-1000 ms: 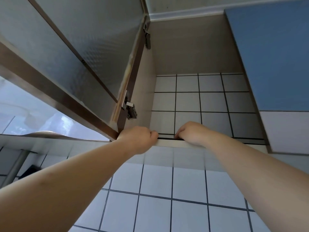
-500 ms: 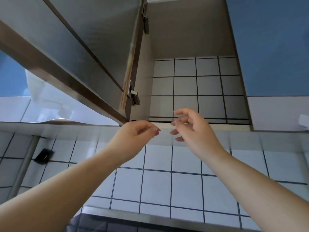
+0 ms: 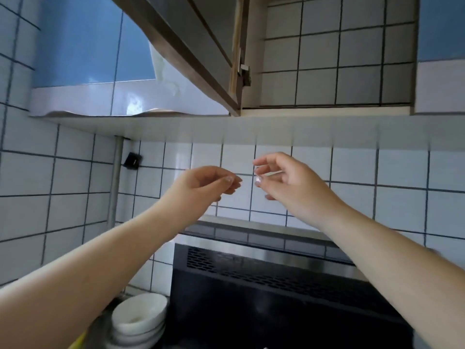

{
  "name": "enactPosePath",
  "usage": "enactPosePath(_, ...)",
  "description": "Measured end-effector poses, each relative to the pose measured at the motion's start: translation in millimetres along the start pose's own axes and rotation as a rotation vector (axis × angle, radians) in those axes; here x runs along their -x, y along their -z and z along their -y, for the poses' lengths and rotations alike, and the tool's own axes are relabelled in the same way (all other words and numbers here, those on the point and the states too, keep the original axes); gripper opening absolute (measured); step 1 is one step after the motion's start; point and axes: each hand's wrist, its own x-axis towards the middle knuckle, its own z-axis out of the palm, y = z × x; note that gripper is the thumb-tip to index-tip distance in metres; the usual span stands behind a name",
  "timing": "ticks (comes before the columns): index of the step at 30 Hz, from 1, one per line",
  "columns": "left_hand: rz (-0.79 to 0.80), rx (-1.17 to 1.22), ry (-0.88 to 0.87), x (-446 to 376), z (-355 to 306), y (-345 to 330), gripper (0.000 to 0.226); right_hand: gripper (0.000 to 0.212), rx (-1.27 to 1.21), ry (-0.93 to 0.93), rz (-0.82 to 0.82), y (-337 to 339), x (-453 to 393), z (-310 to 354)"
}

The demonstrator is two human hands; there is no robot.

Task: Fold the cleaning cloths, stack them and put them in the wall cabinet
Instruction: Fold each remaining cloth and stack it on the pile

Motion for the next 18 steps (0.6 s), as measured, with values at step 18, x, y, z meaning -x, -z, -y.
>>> enactPosePath(18, -0.366, -0.063, 0.515, 320.9, -54.6, 40.7, 0.012, 0.02, -0.453, 0.094, 0.504, -101.9, 210.9, 90.2)
